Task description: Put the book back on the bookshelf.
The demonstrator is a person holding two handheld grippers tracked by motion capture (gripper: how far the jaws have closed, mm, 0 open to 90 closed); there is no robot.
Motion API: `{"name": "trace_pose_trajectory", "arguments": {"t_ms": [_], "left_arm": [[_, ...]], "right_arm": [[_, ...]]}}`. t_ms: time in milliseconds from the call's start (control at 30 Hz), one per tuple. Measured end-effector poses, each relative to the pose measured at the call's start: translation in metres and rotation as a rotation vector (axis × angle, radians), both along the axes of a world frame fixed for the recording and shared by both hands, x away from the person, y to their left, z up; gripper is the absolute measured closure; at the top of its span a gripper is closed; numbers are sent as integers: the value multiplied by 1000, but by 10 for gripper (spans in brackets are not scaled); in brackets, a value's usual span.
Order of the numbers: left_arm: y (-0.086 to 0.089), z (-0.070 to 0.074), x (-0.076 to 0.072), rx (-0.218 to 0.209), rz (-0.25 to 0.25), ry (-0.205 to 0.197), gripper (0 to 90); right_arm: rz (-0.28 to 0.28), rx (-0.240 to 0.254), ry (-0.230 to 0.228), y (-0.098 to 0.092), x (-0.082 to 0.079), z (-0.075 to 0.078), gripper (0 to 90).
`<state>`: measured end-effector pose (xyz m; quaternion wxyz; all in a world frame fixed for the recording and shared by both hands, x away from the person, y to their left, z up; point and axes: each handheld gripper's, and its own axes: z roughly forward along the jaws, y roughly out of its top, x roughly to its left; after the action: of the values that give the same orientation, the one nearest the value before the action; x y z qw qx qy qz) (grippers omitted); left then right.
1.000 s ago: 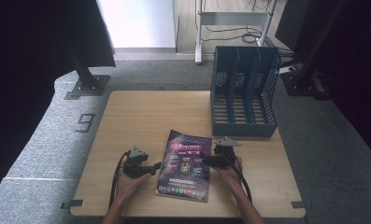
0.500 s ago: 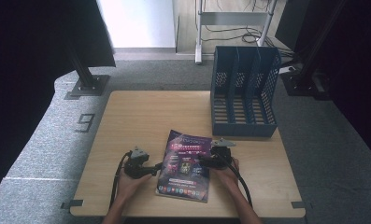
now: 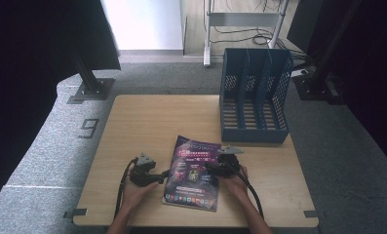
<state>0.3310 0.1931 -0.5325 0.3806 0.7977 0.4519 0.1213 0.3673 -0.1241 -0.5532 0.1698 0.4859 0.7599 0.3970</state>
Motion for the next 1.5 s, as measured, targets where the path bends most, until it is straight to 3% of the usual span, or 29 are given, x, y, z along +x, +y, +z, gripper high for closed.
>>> {"name": "trace_pose_trajectory", "arguments": {"t_ms": [333, 733, 1167, 1500], "left_arm": [[-2, 4, 2, -10, 14, -23, 276], [-24, 10, 16, -16, -10, -47, 276], [-45, -1, 29, -14, -20, -34, 271], [-50, -3, 36, -5, -3, -18, 263]], "right_arm": [[-9, 0, -1, 0, -2, 0, 255], [-9, -3, -2, 0, -2, 0, 257], [-12, -5, -4, 0, -3, 0, 260], [-13, -4, -3, 0, -3, 0, 262]]}}
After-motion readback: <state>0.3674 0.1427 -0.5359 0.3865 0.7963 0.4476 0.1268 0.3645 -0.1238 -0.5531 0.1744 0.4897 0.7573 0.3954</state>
